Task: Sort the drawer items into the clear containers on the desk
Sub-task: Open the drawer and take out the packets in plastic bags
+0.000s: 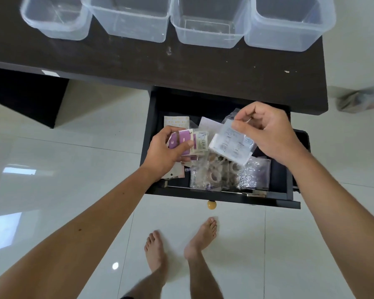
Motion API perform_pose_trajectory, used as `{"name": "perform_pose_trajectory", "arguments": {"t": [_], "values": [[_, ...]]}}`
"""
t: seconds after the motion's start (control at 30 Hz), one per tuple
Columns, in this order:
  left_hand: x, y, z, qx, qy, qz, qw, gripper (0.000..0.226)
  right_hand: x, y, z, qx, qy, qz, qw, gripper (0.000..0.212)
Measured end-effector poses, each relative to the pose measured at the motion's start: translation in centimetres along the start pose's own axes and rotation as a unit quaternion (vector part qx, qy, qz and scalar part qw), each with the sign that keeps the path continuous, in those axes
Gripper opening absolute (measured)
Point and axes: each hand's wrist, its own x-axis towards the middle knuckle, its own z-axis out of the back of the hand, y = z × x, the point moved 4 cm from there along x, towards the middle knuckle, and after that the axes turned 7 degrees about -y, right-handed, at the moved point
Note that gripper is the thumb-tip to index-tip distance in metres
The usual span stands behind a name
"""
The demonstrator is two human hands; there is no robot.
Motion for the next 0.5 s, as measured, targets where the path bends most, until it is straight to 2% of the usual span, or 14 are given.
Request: {"name": "perform_pose_trajectory", "arguments": {"t": [0.13, 0.3, 0.4, 0.5], "values": [[-0.2, -0.3, 0.0, -0.048, 0.029, 0.013, 0.998, 0.035, -0.2, -0.5, -3.2, -0.035, 0.04, -0.016, 0.998, 0.013], [-0.3, -0.2, -0.3, -0.033, 0.067, 0.008, 0.997, 0.044, -0.9, -1.4, -6.7, -0.023, -0.008, -0.017, 1.0, 0.016], [-0.2, 0.2, -0.2, 0.01, 0.06, -0.007, 0.998, 0.048, -1.4, -1.8, -7.3, -0.013, -0.017, -0.03, 0.999, 0.02], [0.3, 0.6, 0.1, 0.036, 0.021, -0.021, 0.999, 0.044, -2.1, -2.8, -5.9, -0.019, -0.029, -0.032, 0.999, 0.033]]}}
